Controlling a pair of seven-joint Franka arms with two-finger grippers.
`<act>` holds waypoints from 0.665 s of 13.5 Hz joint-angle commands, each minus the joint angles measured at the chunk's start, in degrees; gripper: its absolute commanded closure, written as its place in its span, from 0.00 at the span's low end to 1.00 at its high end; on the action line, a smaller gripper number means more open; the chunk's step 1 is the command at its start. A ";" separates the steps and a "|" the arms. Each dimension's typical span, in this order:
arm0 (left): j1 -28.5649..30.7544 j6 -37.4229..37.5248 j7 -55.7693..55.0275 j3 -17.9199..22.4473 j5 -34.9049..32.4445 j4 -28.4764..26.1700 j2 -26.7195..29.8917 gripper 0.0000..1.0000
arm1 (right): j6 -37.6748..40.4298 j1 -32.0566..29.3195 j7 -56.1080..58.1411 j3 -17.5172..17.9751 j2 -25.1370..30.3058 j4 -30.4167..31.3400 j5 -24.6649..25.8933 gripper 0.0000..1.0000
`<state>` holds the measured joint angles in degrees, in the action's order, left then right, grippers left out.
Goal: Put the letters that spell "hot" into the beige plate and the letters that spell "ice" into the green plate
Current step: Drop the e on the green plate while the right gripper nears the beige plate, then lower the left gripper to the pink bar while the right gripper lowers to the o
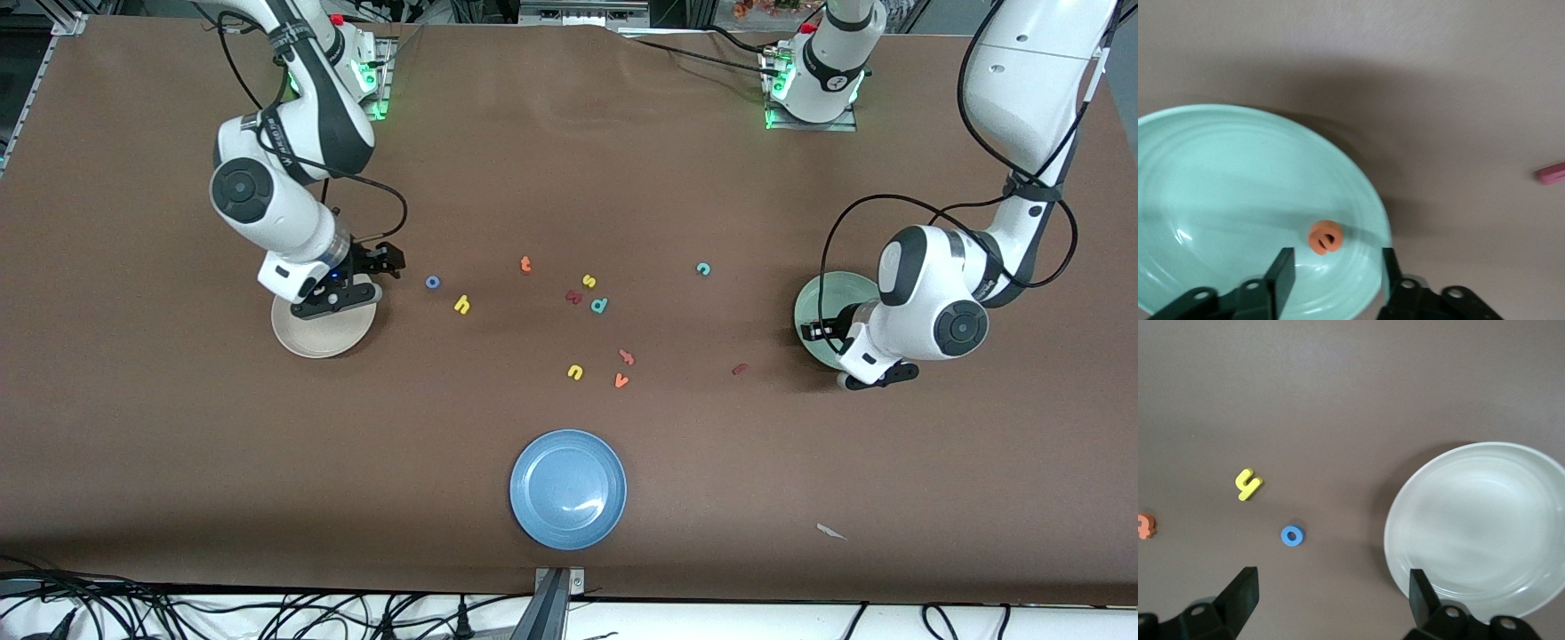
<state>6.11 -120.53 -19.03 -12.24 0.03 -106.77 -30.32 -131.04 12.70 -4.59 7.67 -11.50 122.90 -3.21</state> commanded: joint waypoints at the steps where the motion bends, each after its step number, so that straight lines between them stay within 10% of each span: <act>1: -6.70 -0.14 -10.37 0.46 0.76 4.17 1.40 0.00 | -3.51 -0.57 -5.07 2.69 1.66 3.75 1.10 0.00; 9: -10.42 -15.26 -4.05 0.46 -7.75 12.70 -9.31 0.02 | -12.22 -0.39 -10.61 5.68 -3.96 6.57 6.99 0.00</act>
<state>-4.11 -135.72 -30.52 -11.81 -4.53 -99.26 -35.82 -141.37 12.70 -12.64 11.71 -14.01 129.20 1.82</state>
